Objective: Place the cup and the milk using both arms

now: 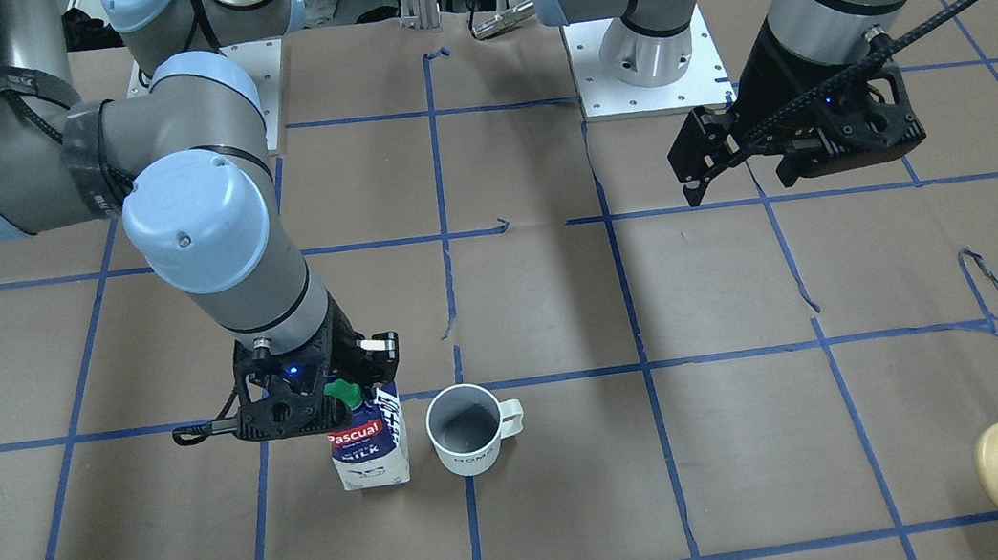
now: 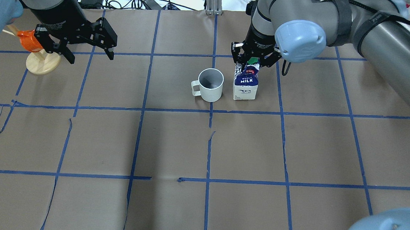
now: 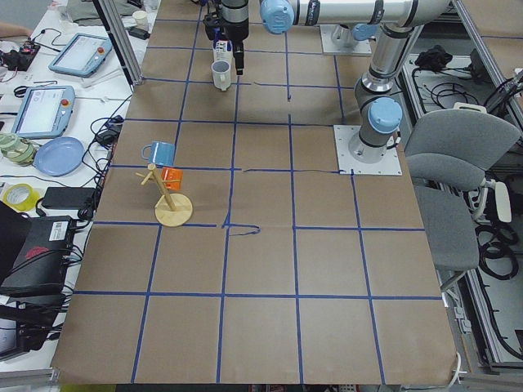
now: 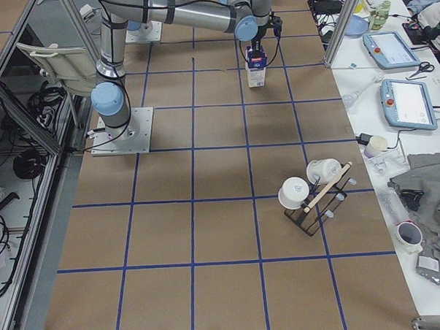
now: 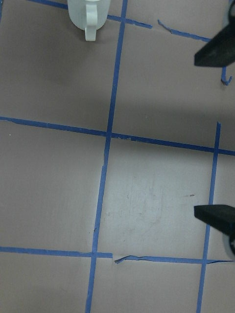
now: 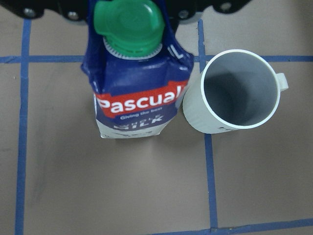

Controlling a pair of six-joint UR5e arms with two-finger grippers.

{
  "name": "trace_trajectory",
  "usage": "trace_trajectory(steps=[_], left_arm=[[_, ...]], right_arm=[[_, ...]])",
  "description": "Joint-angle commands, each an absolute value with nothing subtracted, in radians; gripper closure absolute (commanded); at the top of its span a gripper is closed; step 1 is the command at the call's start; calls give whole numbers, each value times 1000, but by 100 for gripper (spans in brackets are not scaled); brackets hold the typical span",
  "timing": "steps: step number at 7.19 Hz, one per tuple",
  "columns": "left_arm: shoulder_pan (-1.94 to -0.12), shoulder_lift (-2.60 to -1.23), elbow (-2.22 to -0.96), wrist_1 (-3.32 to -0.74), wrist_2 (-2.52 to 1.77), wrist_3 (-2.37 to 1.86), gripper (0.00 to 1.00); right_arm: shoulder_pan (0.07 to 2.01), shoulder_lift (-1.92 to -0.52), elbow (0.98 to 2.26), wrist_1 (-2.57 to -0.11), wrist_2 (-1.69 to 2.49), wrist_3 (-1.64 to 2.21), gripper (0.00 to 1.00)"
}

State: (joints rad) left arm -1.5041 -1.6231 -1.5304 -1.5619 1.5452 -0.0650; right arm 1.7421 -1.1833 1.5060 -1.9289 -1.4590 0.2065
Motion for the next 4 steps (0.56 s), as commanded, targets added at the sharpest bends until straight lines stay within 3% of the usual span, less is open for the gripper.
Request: trace_trajectory(steps=[1, 2, 4], left_arm=[[-1505, -1621, -1534, -1557, 1545, -63, 0], [-1505, -1621, -1534, -1557, 1545, -63, 0], [-1503, -1621, -1537, -1557, 1545, -66, 0]], right_arm=[[1749, -1181, 1522, -1947, -1476, 207, 25], [1747, -1186, 1511, -1942, -1474, 210, 0], [1744, -1262, 1479, -1880, -1483, 204, 0]])
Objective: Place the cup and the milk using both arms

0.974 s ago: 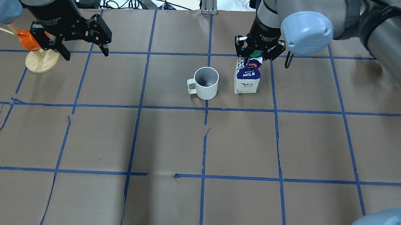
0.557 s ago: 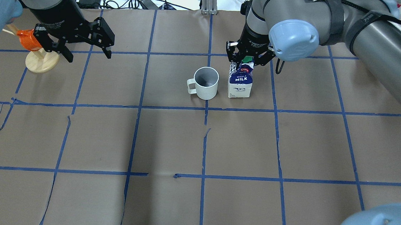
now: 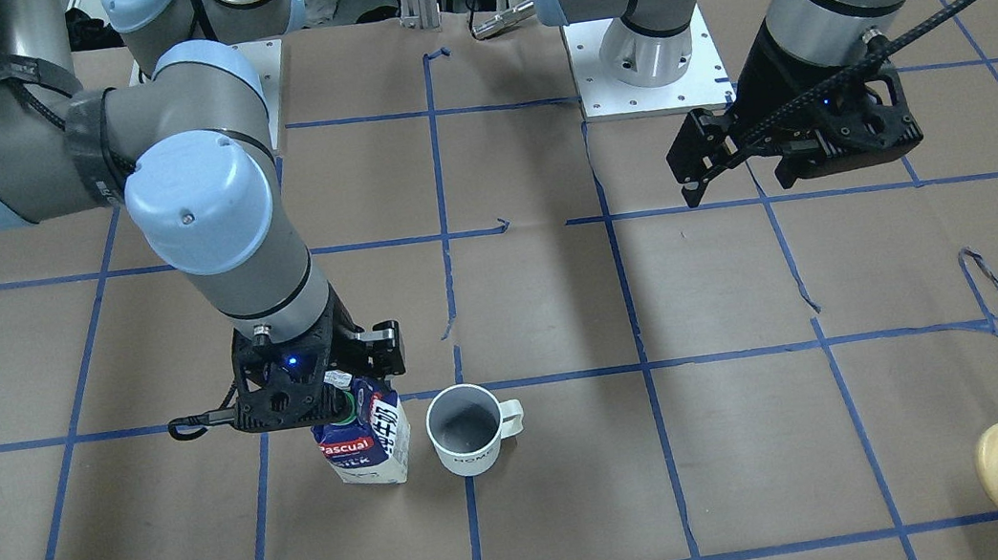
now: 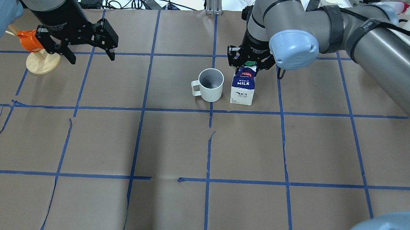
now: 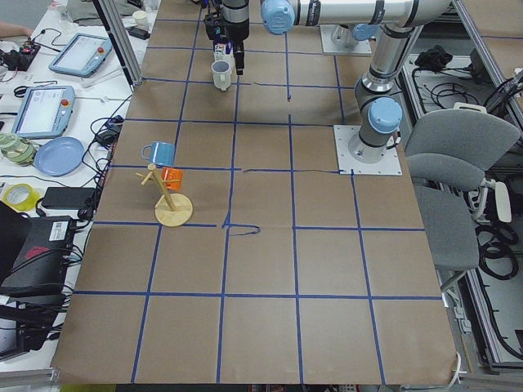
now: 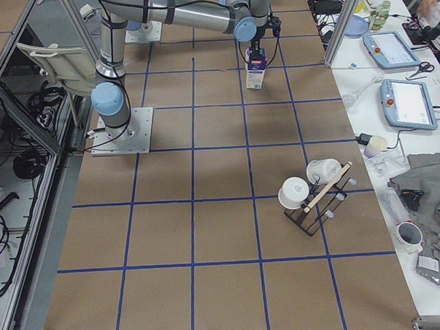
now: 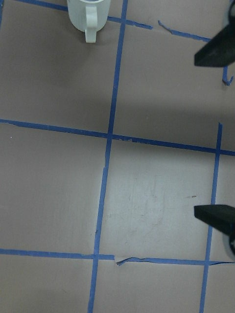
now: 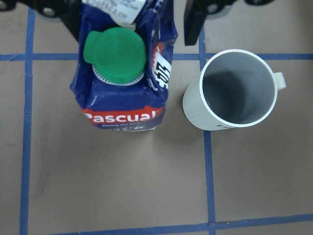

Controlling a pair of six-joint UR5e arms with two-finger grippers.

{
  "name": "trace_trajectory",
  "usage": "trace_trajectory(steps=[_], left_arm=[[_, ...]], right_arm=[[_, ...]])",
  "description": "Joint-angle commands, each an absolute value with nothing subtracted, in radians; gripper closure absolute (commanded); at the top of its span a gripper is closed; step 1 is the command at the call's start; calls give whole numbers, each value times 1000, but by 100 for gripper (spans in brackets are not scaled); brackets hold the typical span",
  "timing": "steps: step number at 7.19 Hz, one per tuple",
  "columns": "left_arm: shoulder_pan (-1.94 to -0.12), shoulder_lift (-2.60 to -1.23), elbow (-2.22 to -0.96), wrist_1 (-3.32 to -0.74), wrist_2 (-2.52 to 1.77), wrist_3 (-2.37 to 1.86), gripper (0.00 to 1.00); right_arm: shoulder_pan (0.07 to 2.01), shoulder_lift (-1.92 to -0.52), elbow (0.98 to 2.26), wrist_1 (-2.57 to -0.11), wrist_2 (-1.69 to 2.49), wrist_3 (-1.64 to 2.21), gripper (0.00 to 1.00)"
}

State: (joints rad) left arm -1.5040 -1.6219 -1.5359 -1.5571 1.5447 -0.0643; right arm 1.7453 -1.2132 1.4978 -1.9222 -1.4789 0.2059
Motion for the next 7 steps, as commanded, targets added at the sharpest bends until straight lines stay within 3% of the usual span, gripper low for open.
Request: trace_trajectory(steps=[1, 4, 7], left_arm=[[-1503, -1621, -1536, -1557, 1545, -64, 0], [-1502, -1623, -1537, -1552, 1548, -67, 0], [-1488, -1617, -1536, -1552, 1552, -67, 0]], right_arm=[[1720, -1311, 1465, -1823, -1485, 192, 0], [1687, -1432, 1419, -1570, -1592, 163, 0], [1698, -1463, 1427, -1562, -1585, 163, 0]])
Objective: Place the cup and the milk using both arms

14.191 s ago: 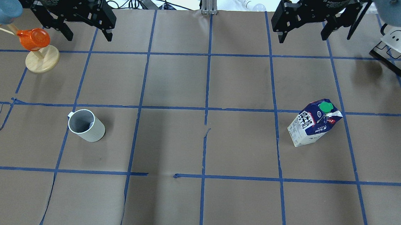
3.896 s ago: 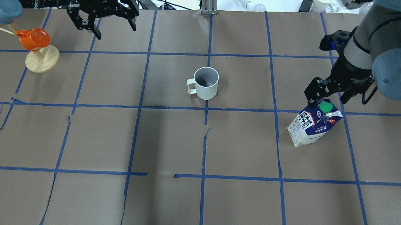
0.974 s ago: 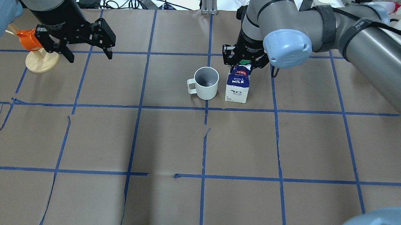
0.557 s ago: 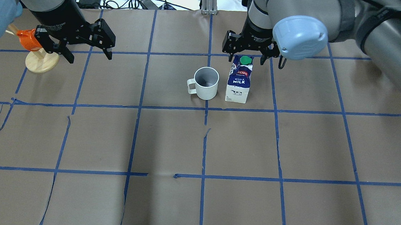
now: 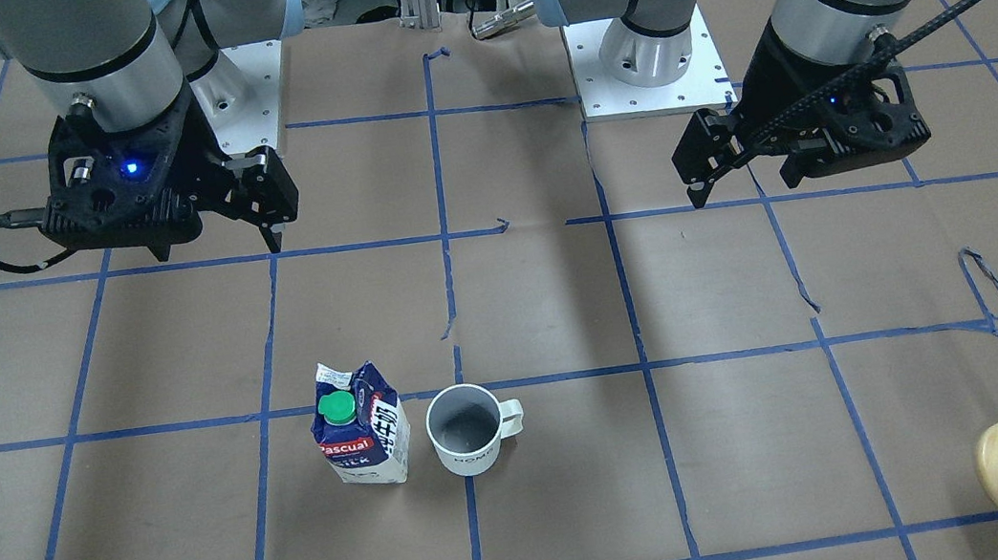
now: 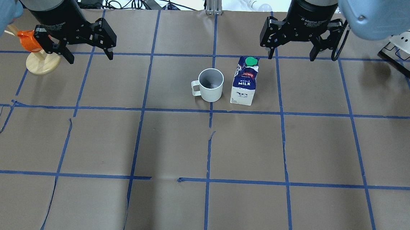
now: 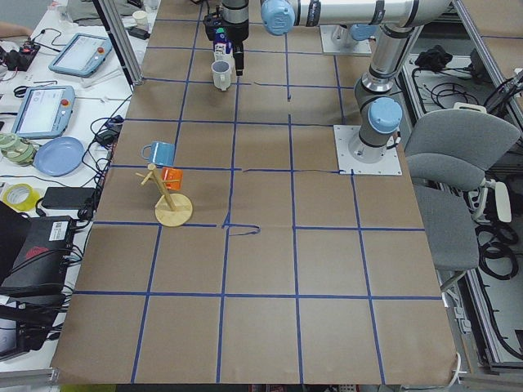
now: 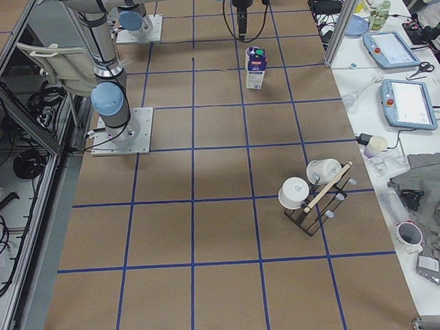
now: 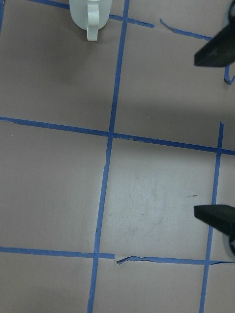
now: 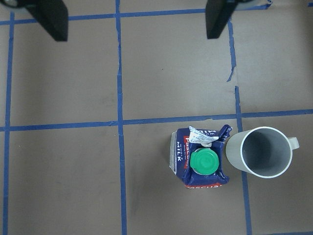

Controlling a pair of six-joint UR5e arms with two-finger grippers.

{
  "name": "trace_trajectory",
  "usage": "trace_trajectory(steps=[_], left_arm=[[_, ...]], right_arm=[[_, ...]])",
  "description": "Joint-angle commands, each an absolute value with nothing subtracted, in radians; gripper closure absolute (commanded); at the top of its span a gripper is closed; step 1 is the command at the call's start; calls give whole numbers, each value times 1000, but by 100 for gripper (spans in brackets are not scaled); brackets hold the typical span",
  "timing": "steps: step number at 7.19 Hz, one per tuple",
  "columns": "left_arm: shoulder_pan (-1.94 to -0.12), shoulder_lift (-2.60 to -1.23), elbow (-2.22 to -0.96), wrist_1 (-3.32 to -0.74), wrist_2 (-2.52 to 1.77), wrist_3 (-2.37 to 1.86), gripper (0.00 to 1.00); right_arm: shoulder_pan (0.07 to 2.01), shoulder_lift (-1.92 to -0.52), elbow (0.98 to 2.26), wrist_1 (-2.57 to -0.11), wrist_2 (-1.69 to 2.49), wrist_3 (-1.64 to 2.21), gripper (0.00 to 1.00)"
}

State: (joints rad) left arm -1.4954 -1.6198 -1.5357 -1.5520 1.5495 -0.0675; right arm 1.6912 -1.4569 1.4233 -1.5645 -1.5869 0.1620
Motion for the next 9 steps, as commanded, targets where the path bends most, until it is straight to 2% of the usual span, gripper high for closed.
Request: trace_trajectory(steps=[1, 9], left_arm=[[-1493, -1618, -1536, -1552, 1549, -67, 0], [-1486, -1621, -1532, -1551, 1537, -78, 0]], right_arm=[[1697, -1463, 1427, -1560, -1589, 161, 0], [1692, -1463, 1425, -1557, -1589, 161, 0]])
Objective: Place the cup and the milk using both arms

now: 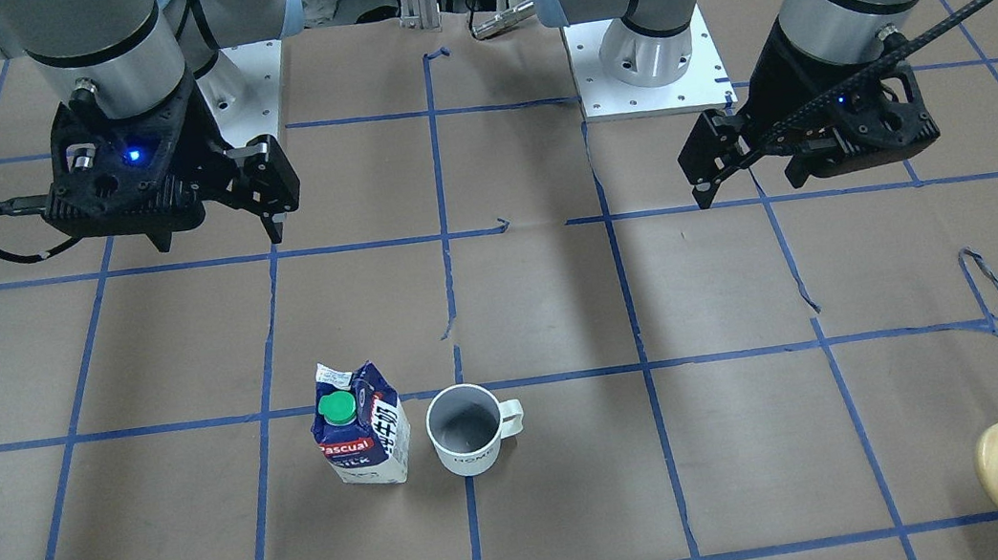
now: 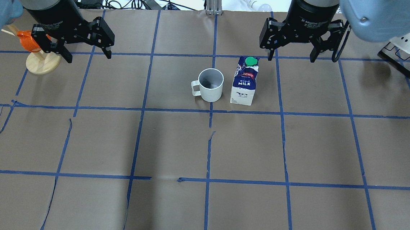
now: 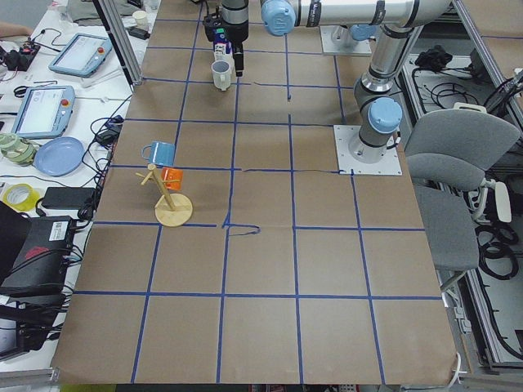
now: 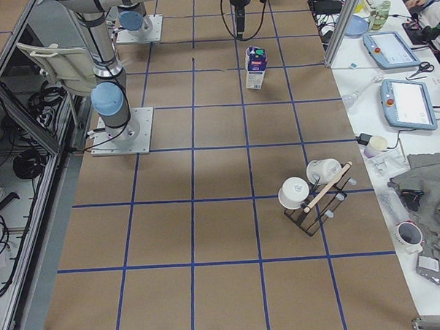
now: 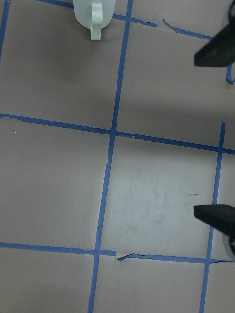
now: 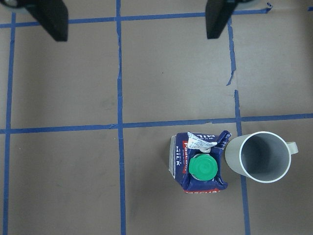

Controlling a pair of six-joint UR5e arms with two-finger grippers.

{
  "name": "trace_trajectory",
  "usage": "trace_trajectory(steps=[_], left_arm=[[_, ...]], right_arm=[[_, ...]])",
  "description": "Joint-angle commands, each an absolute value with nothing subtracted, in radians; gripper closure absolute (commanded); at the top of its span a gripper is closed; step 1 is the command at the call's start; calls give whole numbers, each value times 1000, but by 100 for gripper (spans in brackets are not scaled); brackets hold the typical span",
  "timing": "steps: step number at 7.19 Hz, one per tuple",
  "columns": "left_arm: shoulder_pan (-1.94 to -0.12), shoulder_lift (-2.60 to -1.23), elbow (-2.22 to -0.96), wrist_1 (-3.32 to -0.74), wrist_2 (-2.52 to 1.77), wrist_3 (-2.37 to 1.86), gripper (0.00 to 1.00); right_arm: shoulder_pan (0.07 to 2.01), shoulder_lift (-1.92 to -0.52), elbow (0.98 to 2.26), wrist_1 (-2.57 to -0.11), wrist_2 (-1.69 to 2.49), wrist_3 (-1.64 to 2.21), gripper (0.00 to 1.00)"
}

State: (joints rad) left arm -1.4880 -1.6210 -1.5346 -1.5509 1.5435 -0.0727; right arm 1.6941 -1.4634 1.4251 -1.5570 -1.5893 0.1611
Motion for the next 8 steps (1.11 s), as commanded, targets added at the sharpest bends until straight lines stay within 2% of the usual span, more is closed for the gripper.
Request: trace_trajectory(steps=[1, 8], left_arm=[[-1486, -1620, -1534, -1551, 1537, -77, 0], [-1489, -1606, -1537, -1552, 1535, -71, 0]], right_arm=[[1695, -1463, 1425, -1557, -1589, 161, 0], [1689, -1463, 1424, -1555, -1591, 160, 0]])
